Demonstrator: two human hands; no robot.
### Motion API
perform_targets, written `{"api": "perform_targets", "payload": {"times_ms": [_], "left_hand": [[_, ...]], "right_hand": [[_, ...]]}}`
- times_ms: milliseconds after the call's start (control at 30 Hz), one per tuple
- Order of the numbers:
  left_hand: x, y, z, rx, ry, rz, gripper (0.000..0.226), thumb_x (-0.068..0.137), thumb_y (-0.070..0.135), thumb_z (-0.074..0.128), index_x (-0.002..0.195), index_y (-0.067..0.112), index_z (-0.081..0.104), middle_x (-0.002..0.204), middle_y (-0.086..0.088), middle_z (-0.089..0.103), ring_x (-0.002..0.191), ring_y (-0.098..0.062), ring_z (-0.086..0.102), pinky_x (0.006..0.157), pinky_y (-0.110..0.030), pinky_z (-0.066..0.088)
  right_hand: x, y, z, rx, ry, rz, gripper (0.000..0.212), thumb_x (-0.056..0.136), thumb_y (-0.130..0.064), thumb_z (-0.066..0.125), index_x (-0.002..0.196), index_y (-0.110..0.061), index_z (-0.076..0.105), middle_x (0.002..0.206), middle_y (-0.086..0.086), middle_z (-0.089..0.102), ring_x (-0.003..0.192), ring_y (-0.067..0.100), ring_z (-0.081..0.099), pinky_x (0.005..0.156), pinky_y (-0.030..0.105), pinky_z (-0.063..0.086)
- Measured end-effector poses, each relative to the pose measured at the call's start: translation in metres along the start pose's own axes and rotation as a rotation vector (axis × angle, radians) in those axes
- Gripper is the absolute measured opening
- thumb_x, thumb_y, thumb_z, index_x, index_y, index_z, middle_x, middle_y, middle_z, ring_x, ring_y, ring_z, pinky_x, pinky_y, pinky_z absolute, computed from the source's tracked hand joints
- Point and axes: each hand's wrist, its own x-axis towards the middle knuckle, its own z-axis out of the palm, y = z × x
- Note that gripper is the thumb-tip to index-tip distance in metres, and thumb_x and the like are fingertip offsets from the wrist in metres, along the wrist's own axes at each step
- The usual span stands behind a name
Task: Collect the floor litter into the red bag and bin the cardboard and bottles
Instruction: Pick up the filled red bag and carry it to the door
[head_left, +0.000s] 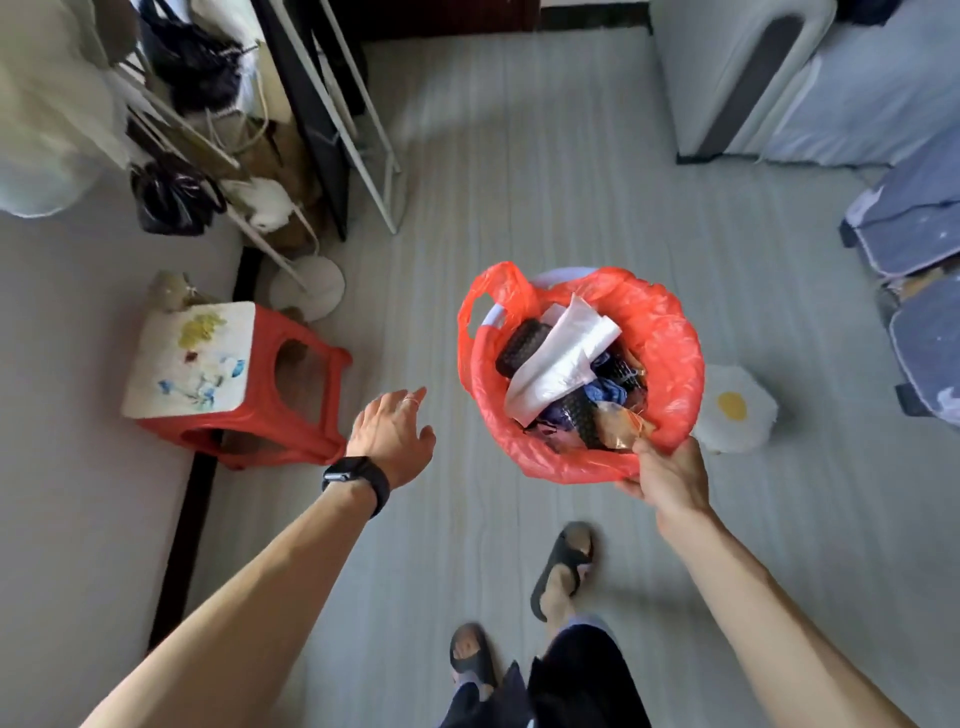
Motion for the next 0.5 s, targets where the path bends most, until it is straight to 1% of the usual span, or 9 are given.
{"api": "perform_targets", "payload": {"times_ms": [67, 133, 200, 300, 433, 500], "left_hand": [[0.025, 0.012, -0.023, 0.002, 0.040, 0.016, 0.063, 0.093, 0.035, 0.053, 0.152, 0.023, 0.035, 0.149, -0.006, 0.043, 0.139, -0.028, 0.036, 0.115, -0.040, 0.030], [0.058, 0.029, -0.045, 0.010, 0.071, 0.022, 0.062, 0.093, 0.035, 0.053, 0.152, 0.023, 0.035, 0.148, -0.005, 0.044, 0.138, -0.027, 0.037, 0.115, -0.040, 0.030], [0.093, 0.044, -0.064, 0.020, 0.083, 0.004, 0.062, 0.093, 0.036, 0.053, 0.151, 0.024, 0.036, 0.147, -0.003, 0.046, 0.139, -0.027, 0.036, 0.116, -0.040, 0.030], [0.151, 0.070, -0.091, 0.050, 0.088, -0.022, 0.063, 0.092, 0.041, 0.052, 0.151, 0.025, 0.036, 0.146, -0.003, 0.047, 0.140, -0.027, 0.034, 0.116, -0.042, 0.030], [0.223, 0.101, -0.126, 0.043, 0.073, -0.058, 0.063, 0.092, 0.043, 0.052, 0.151, 0.026, 0.036, 0.149, -0.004, 0.043, 0.142, -0.027, 0.031, 0.116, -0.044, 0.030], [0.259, 0.116, -0.144, 0.040, 0.067, -0.069, 0.064, 0.091, 0.043, 0.052, 0.151, 0.026, 0.036, 0.151, -0.004, 0.042, 0.143, -0.027, 0.030, 0.116, -0.044, 0.030]], "right_hand": [[0.023, -0.028, 0.007, -0.009, 0.002, -0.004, 0.006, 0.094, -0.018, 0.066, 0.099, -0.017, 0.064, 0.096, 0.008, 0.073, 0.076, 0.025, 0.073, 0.058, 0.033, 0.058], [0.058, -0.063, 0.015, -0.016, 0.004, 0.009, 0.013, 0.094, -0.016, 0.064, 0.105, -0.011, 0.064, 0.097, 0.013, 0.072, 0.072, 0.027, 0.074, 0.054, 0.031, 0.057], [0.092, -0.096, 0.022, -0.033, 0.003, 0.001, 0.014, 0.093, -0.016, 0.063, 0.105, -0.008, 0.064, 0.094, 0.014, 0.072, 0.066, 0.027, 0.073, 0.053, 0.030, 0.056], [0.142, -0.153, 0.029, -0.078, -0.020, -0.032, 0.012, 0.092, -0.019, 0.064, 0.101, -0.011, 0.066, 0.089, 0.010, 0.073, 0.058, 0.023, 0.071, 0.052, 0.030, 0.054], [0.200, -0.223, 0.040, -0.104, -0.020, -0.045, 0.024, 0.087, -0.027, 0.065, 0.105, -0.010, 0.064, 0.091, 0.013, 0.073, 0.051, 0.020, 0.069, 0.051, 0.029, 0.055], [0.230, -0.257, 0.045, -0.094, -0.015, -0.044, 0.027, 0.085, -0.027, 0.066, 0.105, -0.010, 0.064, 0.092, 0.013, 0.072, 0.051, 0.019, 0.068, 0.051, 0.028, 0.053]]}}
